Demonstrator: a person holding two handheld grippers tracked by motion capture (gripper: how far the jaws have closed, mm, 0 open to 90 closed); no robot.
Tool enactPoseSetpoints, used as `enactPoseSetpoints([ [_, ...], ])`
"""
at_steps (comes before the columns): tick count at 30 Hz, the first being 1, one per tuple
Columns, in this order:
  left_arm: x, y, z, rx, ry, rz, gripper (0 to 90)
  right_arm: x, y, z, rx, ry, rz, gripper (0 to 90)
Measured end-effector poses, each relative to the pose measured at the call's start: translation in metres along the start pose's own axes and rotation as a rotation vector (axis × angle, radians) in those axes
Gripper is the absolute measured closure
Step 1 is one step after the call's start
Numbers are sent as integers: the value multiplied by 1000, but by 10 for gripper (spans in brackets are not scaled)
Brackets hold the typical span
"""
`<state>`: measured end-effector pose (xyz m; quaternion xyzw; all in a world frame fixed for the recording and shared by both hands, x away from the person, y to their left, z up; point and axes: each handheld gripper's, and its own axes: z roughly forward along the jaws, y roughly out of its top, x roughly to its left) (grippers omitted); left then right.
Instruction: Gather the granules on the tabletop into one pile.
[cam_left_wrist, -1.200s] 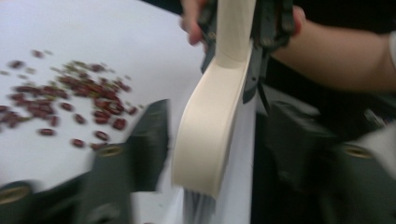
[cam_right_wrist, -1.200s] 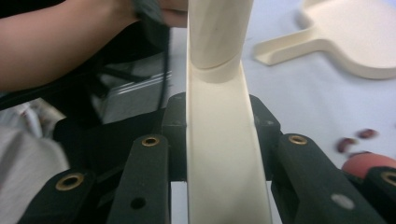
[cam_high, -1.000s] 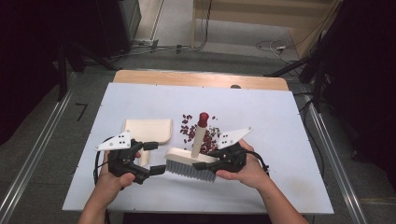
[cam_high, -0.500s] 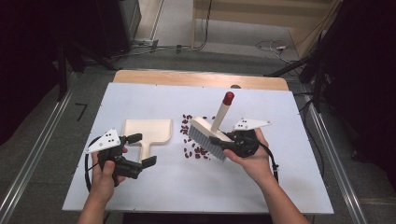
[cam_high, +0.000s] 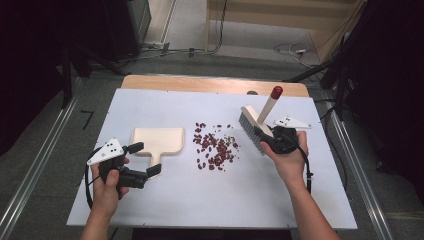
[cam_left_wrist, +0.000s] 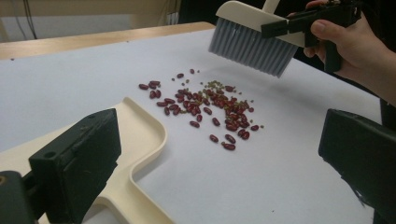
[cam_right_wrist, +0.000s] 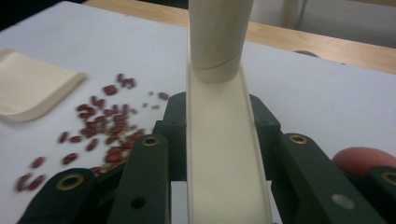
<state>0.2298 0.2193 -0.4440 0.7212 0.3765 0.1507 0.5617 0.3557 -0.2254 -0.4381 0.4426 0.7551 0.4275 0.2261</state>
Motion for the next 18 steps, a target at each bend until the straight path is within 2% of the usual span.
enactPoseSetpoints([
  [5,1,-1,-2,-1,9,-6,0,-1,-7,15,24,-32,-3,653],
  [9,2,-3,-3,1,10,-5,0,8,-15,28,37,-47,-31,654],
  [10,2,-3,-3,0,9,-6,0,11,-16,29,33,-42,-34,654],
  [11,2,-2,-3,1,10,-6,0,18,-15,30,39,-48,-62,653],
  [18,-2,-2,1,16,2,4,0,36,-16,33,62,-13,-91,653],
])
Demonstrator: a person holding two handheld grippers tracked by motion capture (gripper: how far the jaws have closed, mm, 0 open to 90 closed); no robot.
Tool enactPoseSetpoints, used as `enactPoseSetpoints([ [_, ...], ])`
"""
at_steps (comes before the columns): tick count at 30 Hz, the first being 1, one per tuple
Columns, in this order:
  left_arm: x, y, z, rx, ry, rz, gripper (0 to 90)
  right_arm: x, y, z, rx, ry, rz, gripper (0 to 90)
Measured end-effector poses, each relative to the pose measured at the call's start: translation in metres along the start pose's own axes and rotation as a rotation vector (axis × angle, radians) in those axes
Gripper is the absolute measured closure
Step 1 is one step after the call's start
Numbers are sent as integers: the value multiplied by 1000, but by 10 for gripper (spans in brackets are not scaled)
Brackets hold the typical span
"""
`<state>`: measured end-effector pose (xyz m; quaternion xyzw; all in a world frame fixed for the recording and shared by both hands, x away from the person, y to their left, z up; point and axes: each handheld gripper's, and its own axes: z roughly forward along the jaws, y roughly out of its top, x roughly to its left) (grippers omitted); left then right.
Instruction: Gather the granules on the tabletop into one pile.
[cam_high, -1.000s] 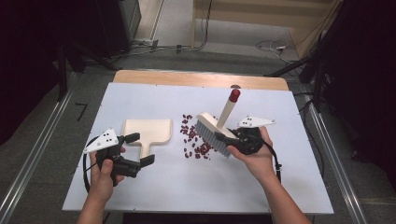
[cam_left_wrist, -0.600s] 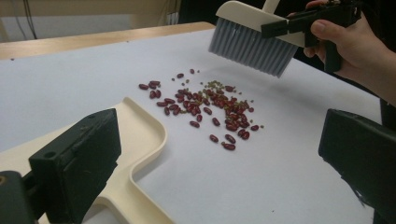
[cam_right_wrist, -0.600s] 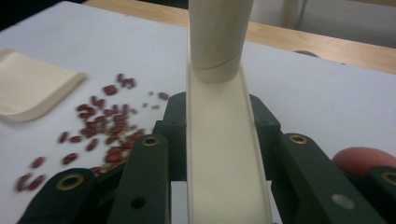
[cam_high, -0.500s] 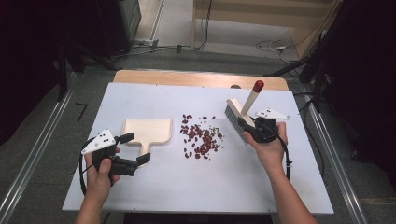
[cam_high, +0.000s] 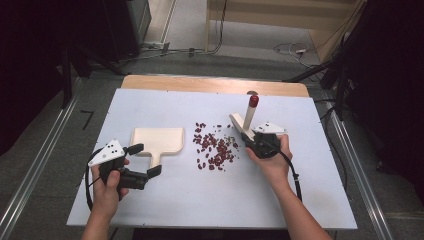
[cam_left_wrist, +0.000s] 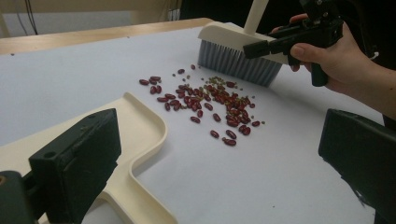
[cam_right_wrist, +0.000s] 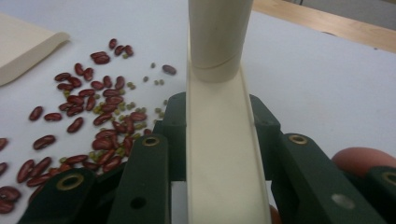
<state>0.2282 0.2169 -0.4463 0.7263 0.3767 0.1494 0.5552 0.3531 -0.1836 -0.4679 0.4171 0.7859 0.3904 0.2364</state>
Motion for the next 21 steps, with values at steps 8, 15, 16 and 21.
enactPoseSetpoints([
  [8,1,-2,0,1,12,4,0,20,-4,-7,1,9,-57,653],
  [15,6,-6,-6,-48,48,-41,0,20,0,-17,-47,-5,-86,654],
  [16,6,-6,-6,-51,55,-46,0,16,2,-19,-54,-9,-79,654],
  [21,3,-7,-4,-45,82,-38,0,-15,18,-16,-84,-25,-1,653],
])
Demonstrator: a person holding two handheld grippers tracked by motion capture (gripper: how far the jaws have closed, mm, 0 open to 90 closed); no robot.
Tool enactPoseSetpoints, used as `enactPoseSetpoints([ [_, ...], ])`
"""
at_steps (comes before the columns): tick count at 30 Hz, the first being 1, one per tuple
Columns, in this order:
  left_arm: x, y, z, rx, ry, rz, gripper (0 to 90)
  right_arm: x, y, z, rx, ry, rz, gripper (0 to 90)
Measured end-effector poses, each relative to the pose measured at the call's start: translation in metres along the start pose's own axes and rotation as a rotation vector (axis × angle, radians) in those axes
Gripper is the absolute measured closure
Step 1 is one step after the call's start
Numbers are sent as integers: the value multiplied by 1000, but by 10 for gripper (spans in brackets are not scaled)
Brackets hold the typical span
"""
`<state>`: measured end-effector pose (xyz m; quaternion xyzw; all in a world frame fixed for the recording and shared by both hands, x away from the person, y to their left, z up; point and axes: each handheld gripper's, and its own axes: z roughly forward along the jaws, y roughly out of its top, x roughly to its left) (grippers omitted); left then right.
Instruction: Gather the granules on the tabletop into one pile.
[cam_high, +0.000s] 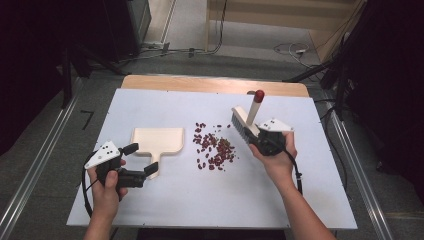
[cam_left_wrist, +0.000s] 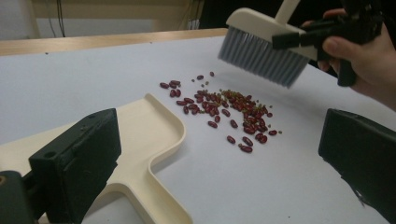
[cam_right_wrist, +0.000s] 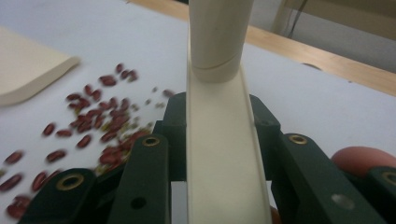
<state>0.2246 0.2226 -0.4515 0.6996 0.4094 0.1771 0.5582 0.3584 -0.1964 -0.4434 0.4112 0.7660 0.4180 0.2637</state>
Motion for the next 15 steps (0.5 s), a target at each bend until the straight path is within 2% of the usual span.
enactPoseSetpoints([
  [1,-1,-1,1,5,3,3,0,0,0,0,0,0,0,653],
  [2,-1,-1,1,13,5,10,0,-6,3,4,3,2,25,654],
  [3,-1,-1,2,12,3,9,0,-14,7,15,4,1,49,654],
  [4,-1,-1,3,14,3,10,0,-14,7,15,4,1,49,654],
  [6,-2,-1,3,16,-3,14,0,-17,10,28,28,-23,34,653],
  [7,-2,-1,3,19,-4,21,0,-18,11,41,43,-40,23,653],
  [10,-2,-1,5,19,-15,20,0,-17,10,50,53,-45,17,654],
  [11,-2,-2,6,21,-17,25,0,-13,6,56,46,-25,-6,654],
  [15,-3,-2,8,28,-24,24,0,-1,6,56,58,9,-35,654],
])
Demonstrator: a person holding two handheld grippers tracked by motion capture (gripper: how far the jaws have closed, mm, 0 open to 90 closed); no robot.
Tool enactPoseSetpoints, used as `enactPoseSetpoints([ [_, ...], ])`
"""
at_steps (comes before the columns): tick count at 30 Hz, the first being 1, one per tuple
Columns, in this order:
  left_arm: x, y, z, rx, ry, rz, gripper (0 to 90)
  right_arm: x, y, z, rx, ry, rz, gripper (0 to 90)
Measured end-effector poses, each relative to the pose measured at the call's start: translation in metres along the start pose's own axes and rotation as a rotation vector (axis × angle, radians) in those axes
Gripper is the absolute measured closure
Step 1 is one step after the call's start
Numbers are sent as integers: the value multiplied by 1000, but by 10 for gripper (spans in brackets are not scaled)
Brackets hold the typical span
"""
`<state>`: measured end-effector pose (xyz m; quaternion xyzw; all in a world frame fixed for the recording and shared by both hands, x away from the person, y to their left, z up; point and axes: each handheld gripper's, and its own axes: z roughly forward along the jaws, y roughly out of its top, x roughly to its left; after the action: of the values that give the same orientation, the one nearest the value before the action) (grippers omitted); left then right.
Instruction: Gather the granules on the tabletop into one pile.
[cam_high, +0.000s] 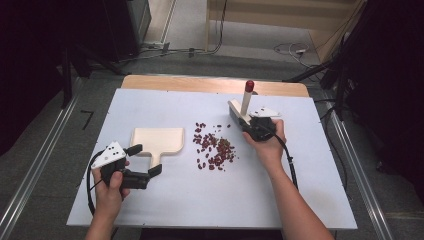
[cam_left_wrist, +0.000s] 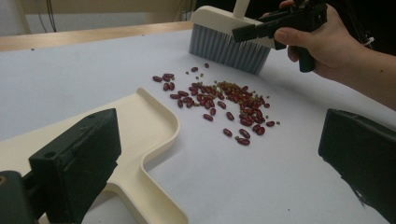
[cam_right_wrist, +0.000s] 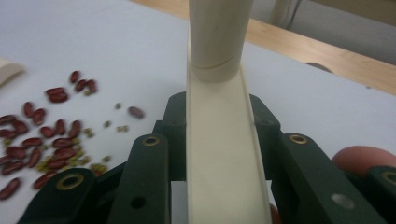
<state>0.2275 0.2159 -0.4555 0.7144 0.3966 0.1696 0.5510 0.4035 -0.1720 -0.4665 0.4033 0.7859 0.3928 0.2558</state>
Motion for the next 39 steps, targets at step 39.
enactPoseSetpoints([
  [39,11,-2,-13,-24,31,-38,0,98,-20,-74,-11,556,-76,652],
])
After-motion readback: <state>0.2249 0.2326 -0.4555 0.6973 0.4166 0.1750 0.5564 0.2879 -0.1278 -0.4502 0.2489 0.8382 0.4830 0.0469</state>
